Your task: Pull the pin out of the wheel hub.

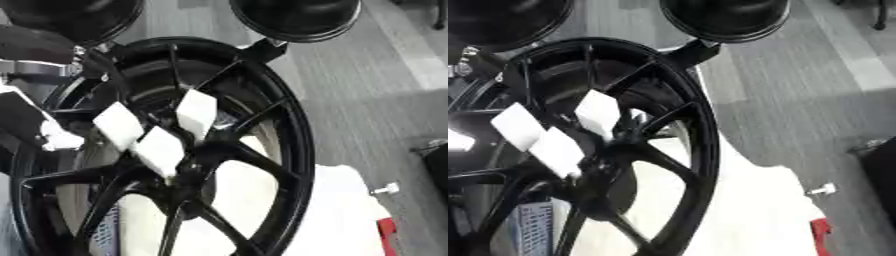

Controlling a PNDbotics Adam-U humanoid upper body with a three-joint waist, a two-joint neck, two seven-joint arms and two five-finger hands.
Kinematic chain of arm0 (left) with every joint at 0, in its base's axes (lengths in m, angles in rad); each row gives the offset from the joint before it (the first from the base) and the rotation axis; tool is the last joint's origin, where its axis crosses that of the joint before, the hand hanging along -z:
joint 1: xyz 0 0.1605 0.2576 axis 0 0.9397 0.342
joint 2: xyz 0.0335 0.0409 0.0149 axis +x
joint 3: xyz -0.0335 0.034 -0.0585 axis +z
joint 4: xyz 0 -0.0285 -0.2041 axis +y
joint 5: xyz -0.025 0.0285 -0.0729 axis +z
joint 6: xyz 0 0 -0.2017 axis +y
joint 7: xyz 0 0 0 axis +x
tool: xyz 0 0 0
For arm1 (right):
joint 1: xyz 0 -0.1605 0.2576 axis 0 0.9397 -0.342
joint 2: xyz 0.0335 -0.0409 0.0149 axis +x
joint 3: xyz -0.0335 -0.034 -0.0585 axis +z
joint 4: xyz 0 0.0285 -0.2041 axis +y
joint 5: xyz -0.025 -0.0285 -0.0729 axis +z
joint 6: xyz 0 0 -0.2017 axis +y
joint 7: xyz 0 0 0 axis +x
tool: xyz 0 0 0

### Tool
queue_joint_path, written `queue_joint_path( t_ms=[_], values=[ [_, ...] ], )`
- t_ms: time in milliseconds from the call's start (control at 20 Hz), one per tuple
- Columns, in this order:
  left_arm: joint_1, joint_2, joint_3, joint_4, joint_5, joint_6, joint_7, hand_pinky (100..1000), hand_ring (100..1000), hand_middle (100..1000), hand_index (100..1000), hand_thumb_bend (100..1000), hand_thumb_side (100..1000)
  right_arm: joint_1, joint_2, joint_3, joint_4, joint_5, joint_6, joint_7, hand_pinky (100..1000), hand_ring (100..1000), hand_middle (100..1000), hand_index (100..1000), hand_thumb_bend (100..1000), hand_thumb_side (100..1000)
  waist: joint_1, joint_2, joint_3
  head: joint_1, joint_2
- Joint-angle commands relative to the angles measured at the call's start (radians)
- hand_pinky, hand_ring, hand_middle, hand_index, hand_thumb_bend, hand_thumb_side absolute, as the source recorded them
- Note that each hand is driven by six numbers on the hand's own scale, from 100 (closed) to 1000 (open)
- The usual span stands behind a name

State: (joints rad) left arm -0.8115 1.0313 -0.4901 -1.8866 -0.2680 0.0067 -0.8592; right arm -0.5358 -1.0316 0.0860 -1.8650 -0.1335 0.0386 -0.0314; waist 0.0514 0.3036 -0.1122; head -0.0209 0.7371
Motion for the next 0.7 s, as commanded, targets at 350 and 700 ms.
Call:
queue_joint_path(
  t_ms=[350, 700],
  values=[
    [-0.026, -0.008, -0.016, 0.063, 0.010, -0.035, -0.046, 896, 878, 832, 903, 290, 397, 0.008, -0.003, -0.042, -0.028, -0.014, -0.003, -0.023, 808, 666, 610, 777, 100, 492, 0.003, -0.008, -0.010, 0.005, -0.009],
    [-0.010, -0.005, -0.029, 0.063, 0.089, -0.051, -0.048, 885, 857, 792, 887, 239, 419, 0.018, 0.010, -0.053, -0.019, -0.010, 0.013, -0.049, 805, 661, 606, 770, 100, 504, 0.007, -0.003, -0.011, 0.000, -0.007]
  ],
)
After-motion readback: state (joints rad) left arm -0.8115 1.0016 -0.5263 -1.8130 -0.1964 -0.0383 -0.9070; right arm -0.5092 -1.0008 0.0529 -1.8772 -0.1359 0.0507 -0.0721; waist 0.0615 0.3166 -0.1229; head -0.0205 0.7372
